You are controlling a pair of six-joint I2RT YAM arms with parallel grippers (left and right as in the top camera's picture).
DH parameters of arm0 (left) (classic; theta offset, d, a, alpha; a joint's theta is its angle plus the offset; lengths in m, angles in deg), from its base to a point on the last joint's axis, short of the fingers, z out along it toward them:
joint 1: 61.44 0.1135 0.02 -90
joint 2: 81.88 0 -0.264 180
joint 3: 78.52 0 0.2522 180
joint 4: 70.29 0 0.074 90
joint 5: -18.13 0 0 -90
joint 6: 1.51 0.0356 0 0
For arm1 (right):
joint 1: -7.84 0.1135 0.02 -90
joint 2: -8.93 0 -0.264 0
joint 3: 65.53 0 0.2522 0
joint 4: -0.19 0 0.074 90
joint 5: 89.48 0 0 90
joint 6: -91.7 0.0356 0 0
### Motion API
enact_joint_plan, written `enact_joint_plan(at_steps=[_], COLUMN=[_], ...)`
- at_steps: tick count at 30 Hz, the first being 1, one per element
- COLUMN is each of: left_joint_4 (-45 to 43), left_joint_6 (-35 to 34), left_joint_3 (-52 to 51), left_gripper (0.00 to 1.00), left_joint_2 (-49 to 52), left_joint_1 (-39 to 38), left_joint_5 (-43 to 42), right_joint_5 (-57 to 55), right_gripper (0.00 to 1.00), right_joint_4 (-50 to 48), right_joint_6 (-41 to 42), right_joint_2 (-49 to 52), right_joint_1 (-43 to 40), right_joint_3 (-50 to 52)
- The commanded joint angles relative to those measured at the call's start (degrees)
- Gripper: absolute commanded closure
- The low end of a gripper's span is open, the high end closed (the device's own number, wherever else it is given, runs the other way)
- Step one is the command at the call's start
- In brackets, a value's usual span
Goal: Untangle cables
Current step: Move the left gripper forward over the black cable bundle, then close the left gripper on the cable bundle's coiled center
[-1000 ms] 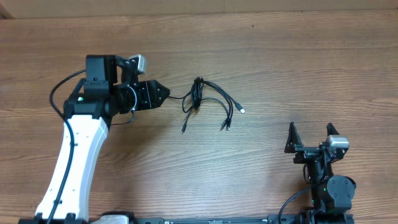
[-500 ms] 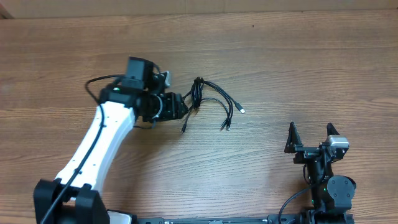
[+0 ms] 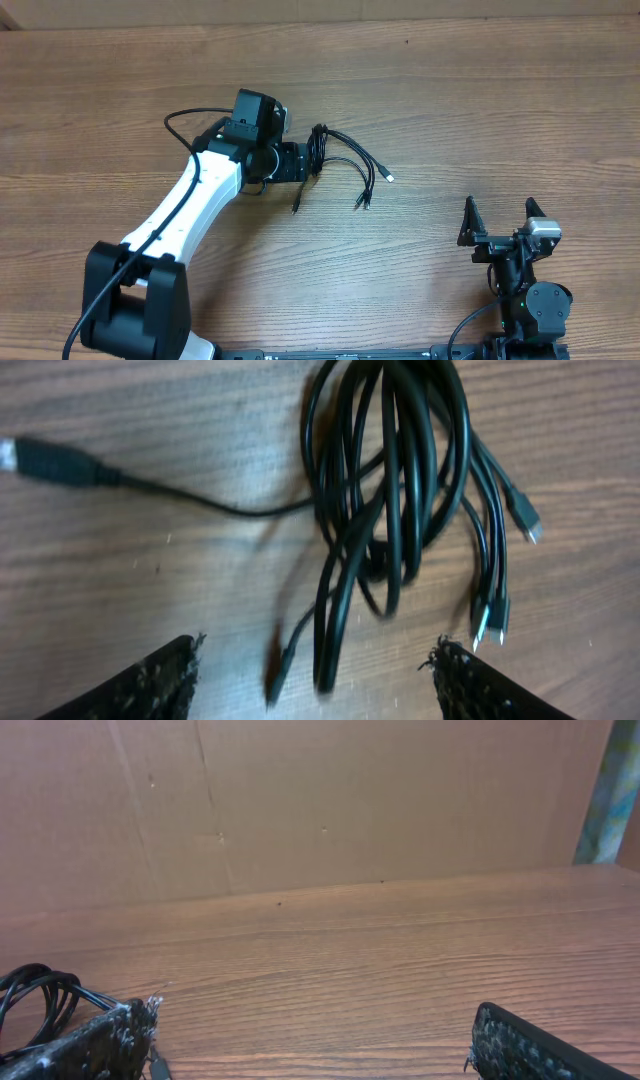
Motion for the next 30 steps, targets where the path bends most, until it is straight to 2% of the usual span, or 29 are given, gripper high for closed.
enact_joint_plan(at_steps=[1, 3, 8, 12, 14, 17, 18, 19, 21, 28, 30], left_joint_4=[-1.92, -3.56, -6.95, -7.96, -8.02, -9.07, -9.55, -9.88, -9.94, -9.2, -9.18], left_joint_6=[-0.39, -0.61, -1.66, -2.05, -1.9, 0.81, 1.53, 1.77, 1.88, 1.92, 3.89], left_joint_3=[1.18, 1.18, 1.18, 1.18, 1.18, 1.27, 1.36, 1.46, 1.92, 5.51, 6.29], left_gripper=[0.23, 0.23, 0.25, 0.33, 0.42, 0.69, 0.74, 0.87, 0.95, 0.96, 0.96], left_joint_2=[2.73, 4.2, 8.09, 10.88, 11.32, 11.06, 10.88, 10.78, 10.54, 10.49, 10.49], left_joint_1=[-0.9, -1.36, -1.75, -1.75, -1.75, -1.66, -1.6, -1.46, -1.27, 1.7, 2.95], left_joint_5=[-3.41, -6.03, -6.1, -6.16, -6.1, -6.29, -6.49, -6.75, -8.52, -16.87, -19.85], right_joint_5=[0.15, 0.15, 0.15, 0.15, 0.15, 0.15, 0.15, 0.15, 0.15, 0.13, 0.15], right_gripper=[0.0, 0.0, 0.0, 0.0, 0.0, 0.0, 0.0, 0.0, 0.0, 0.0, 0.0], right_joint_4=[-0.28, -0.28, -0.28, -0.28, -0.28, -0.28, -0.28, -0.28, -0.28, -0.28, -0.28], right_joint_6=[-0.39, -0.39, -0.39, -0.39, -0.39, -0.39, -0.39, -0.39, -0.39, -0.39, -0.39], right_joint_2=[-0.2, -0.2, -0.2, -0.2, -0.2, -0.2, -0.2, -0.2, -0.2, -0.2, -0.2], right_joint_1=[-0.44, -0.44, -0.44, -0.44, -0.44, -0.44, -0.44, -0.44, -0.44, -0.44, -0.44], right_joint_3=[0.55, 0.55, 0.55, 0.55, 0.55, 0.55, 0.55, 0.55, 0.55, 0.55, 0.55])
